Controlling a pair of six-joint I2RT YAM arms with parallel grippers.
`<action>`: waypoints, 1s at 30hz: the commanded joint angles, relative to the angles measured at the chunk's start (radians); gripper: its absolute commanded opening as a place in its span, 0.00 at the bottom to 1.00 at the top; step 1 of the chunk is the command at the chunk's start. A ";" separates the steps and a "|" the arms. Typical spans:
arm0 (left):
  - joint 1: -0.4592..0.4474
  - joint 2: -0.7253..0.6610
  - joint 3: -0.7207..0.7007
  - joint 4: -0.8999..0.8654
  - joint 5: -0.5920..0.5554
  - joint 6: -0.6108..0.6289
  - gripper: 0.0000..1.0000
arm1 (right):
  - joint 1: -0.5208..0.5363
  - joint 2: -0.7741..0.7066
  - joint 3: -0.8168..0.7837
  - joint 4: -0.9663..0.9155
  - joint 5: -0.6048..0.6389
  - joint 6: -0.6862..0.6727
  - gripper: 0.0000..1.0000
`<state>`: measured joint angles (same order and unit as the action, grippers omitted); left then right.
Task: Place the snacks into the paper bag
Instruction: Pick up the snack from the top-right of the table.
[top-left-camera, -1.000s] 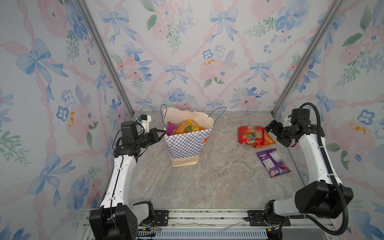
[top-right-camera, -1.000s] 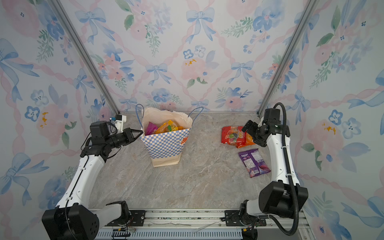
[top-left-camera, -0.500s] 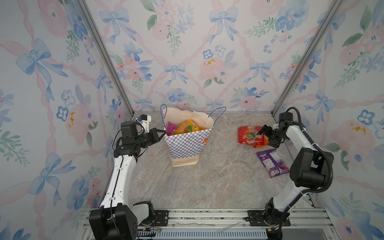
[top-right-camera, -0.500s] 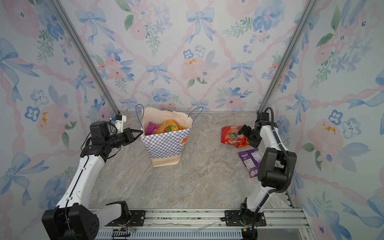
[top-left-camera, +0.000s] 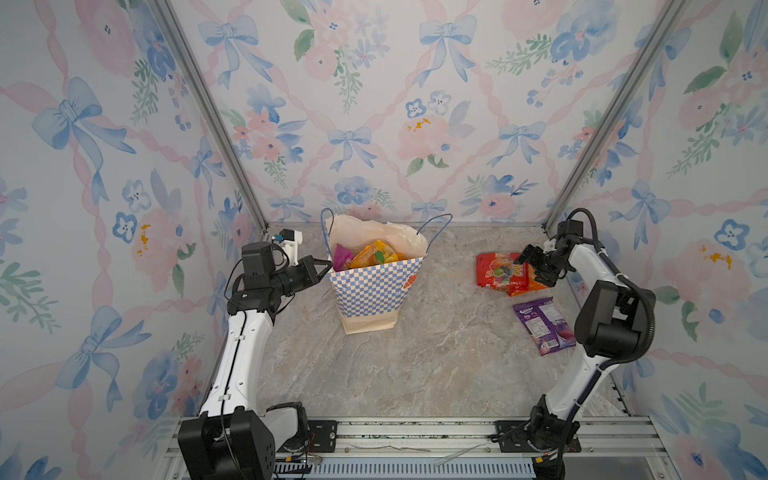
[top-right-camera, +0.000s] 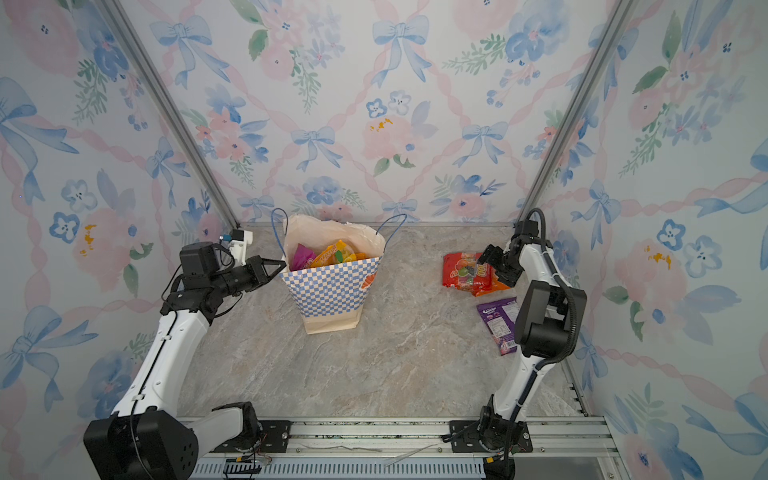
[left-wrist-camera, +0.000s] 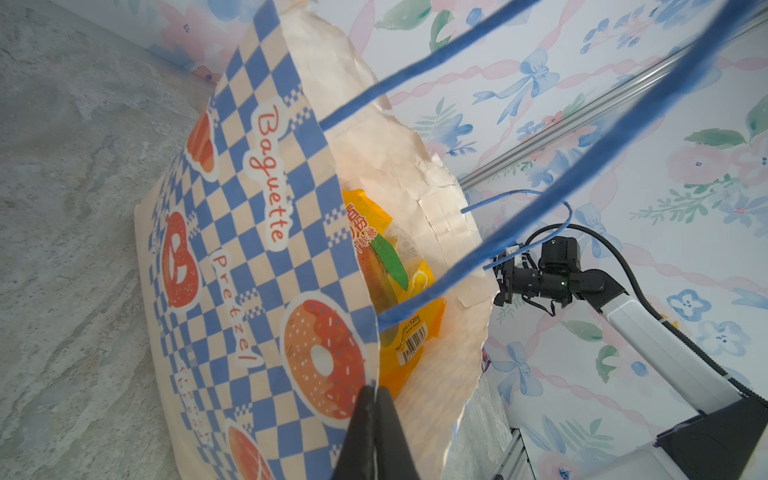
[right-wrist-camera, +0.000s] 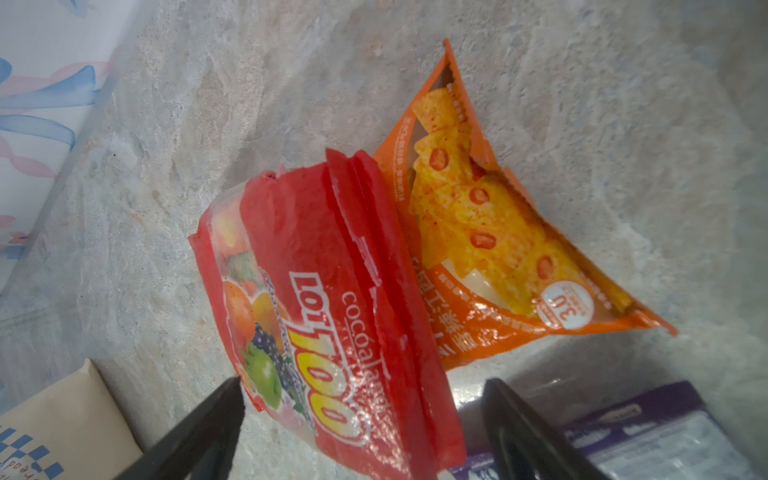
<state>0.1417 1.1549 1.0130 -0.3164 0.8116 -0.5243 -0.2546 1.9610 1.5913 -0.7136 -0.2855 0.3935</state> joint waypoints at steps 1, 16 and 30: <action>0.004 -0.030 0.019 0.008 0.028 0.006 0.00 | -0.005 0.042 0.031 -0.003 -0.020 -0.020 0.87; 0.004 -0.027 0.022 0.009 0.029 0.000 0.00 | 0.023 0.070 0.036 -0.008 0.000 -0.037 0.39; 0.004 -0.027 0.022 0.008 0.030 0.006 0.00 | 0.012 -0.008 -0.015 0.092 -0.146 0.036 0.00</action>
<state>0.1417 1.1545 1.0130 -0.3168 0.8116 -0.5247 -0.2413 2.0113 1.5948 -0.6765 -0.3573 0.3965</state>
